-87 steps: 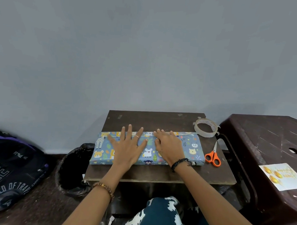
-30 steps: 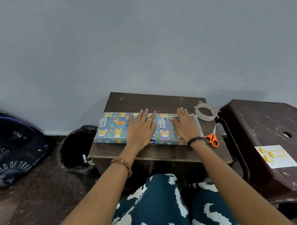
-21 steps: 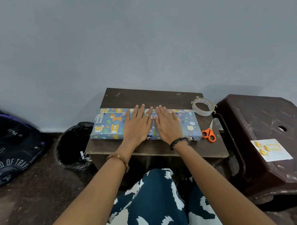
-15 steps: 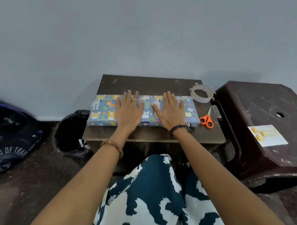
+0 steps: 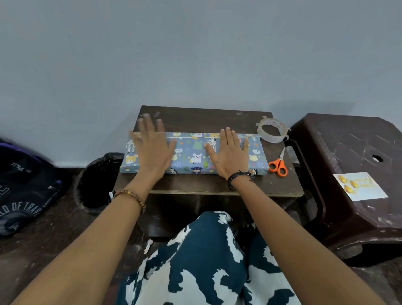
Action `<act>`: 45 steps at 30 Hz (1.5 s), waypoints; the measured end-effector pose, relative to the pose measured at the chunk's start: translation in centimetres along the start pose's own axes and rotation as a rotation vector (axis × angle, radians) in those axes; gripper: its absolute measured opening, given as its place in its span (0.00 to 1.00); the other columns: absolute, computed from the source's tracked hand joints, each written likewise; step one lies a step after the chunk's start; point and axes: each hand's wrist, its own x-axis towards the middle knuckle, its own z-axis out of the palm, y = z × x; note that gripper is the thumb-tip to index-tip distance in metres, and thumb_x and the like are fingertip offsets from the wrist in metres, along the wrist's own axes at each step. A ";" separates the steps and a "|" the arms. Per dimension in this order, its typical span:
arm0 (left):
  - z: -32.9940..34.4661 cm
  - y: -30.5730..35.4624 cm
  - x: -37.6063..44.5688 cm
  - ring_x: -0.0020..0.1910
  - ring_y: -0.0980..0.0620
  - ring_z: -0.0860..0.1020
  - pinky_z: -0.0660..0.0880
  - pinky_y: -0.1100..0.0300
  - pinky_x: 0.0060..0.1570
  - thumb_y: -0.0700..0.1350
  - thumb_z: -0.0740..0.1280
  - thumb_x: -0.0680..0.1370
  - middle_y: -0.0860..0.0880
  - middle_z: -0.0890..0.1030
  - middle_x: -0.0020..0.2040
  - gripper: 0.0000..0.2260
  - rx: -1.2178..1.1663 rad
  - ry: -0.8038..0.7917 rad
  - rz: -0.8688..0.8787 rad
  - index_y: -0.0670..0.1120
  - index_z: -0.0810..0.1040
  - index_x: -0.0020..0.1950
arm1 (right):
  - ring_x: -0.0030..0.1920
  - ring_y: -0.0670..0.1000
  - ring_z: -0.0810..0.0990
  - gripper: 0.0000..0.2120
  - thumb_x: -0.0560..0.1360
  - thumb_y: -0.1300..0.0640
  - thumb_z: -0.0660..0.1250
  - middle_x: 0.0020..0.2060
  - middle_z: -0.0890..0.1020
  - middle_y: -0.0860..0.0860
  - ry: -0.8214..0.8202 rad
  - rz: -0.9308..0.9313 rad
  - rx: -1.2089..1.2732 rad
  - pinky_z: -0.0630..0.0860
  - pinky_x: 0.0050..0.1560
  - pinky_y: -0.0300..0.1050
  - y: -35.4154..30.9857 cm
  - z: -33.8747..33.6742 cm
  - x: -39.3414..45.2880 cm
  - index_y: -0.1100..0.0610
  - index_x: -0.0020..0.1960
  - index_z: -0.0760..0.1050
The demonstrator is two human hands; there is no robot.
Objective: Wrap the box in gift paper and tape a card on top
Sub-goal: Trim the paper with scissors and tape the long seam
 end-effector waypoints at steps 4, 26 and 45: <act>0.1 3.9 1.2 0.76 0.49 0.48 0.44 0.50 0.73 0.51 0.50 0.83 0.45 0.51 0.77 0.24 -0.193 -0.196 0.427 0.44 0.50 0.77 | 0.76 0.51 0.47 0.34 0.79 0.39 0.46 0.76 0.50 0.53 0.033 -0.021 -0.008 0.42 0.74 0.55 0.0 0.2 -0.1 0.59 0.77 0.47; -1.3 6.6 3.3 0.13 0.52 0.67 0.49 0.68 0.25 0.39 0.82 0.53 0.53 0.68 0.20 0.18 0.272 0.181 0.673 0.46 0.78 0.37 | 0.76 0.54 0.53 0.48 0.65 0.23 0.42 0.75 0.57 0.55 0.027 -0.258 -0.114 0.45 0.73 0.59 1.6 0.4 -3.5 0.52 0.76 0.54; -2.8 7.3 3.7 0.43 0.38 0.80 0.65 0.56 0.36 0.42 0.58 0.80 0.43 0.82 0.43 0.08 -0.016 0.198 0.485 0.43 0.71 0.57 | 0.75 0.52 0.53 0.40 0.68 0.27 0.48 0.75 0.56 0.52 0.114 -0.276 0.081 0.43 0.73 0.57 1.8 -2.4 -2.7 0.49 0.73 0.60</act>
